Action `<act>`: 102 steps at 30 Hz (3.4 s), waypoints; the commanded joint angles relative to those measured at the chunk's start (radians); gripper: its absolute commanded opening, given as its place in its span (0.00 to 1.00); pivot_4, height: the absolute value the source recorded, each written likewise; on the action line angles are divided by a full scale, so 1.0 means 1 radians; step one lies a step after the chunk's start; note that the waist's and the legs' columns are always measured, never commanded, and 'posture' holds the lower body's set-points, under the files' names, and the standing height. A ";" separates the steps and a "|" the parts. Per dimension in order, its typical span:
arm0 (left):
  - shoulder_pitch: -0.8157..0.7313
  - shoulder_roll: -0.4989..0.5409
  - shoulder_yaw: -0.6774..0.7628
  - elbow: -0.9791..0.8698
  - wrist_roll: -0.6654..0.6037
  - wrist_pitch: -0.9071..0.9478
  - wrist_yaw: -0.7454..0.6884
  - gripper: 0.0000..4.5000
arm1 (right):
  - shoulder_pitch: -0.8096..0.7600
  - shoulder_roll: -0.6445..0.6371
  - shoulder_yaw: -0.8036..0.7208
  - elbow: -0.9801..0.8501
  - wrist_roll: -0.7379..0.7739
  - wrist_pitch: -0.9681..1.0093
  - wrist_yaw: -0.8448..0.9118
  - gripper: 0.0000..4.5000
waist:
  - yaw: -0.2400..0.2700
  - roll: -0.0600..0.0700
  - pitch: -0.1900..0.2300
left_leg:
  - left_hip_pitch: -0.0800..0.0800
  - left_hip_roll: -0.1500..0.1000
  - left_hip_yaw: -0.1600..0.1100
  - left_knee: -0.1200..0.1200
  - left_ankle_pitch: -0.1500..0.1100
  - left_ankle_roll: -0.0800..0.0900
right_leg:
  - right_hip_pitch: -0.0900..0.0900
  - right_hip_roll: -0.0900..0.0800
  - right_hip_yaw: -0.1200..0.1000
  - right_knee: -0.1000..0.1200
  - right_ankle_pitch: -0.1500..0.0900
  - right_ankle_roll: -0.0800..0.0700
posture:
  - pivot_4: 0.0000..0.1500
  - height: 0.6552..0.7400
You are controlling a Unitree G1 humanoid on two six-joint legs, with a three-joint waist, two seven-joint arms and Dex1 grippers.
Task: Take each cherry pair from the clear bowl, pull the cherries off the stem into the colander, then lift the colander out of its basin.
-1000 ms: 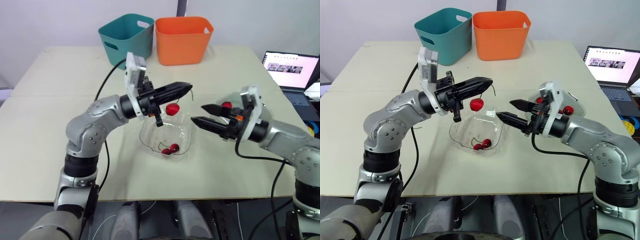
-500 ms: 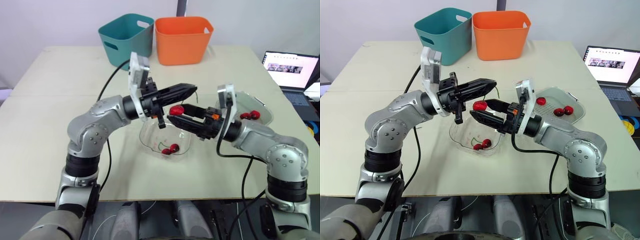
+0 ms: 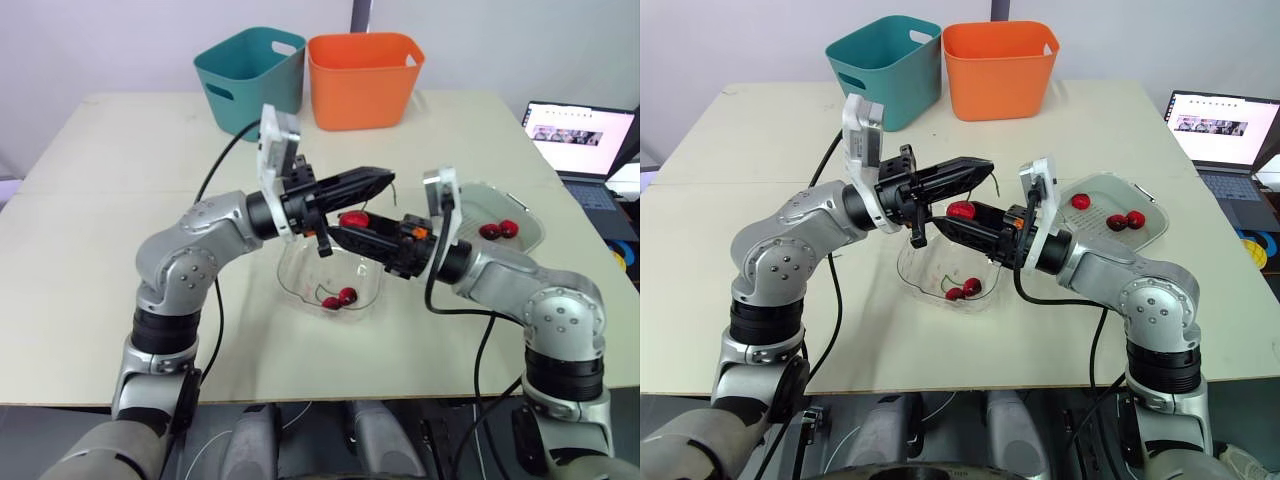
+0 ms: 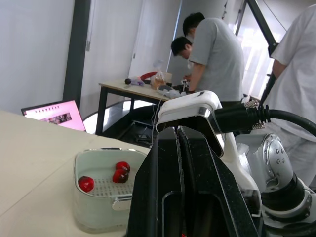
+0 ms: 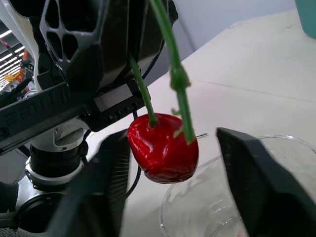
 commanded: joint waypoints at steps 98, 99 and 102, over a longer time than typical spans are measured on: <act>0.528 0.402 0.457 0.239 0.061 0.040 -0.006 0.86 | -0.179 -0.141 0.293 -0.147 -0.373 0.028 0.254 0.90 | -0.023 0.000 0.000 | -0.007 0.001 0.000 -0.002 -0.001 0.000 | -0.003 -0.005 -0.003 -0.012 0.003 -0.002 | 1.00 1.00; 0.526 0.420 0.454 0.238 0.074 0.032 -0.016 0.86 | -0.180 -0.144 0.284 -0.144 -0.369 0.031 0.256 0.90 | -0.023 0.000 0.000 | -0.007 0.001 0.000 -0.003 -0.001 0.000 | -0.003 -0.005 -0.003 -0.012 0.003 -0.002 | 1.00 1.00; 0.500 0.488 0.446 0.231 0.107 0.002 -0.051 0.86 | -0.189 -0.156 0.248 -0.118 -0.361 0.038 0.268 0.90 | -0.023 0.000 0.000 | -0.008 0.001 0.000 -0.003 -0.001 0.000 | -0.004 -0.005 -0.003 -0.012 0.003 -0.002 | 1.00 1.00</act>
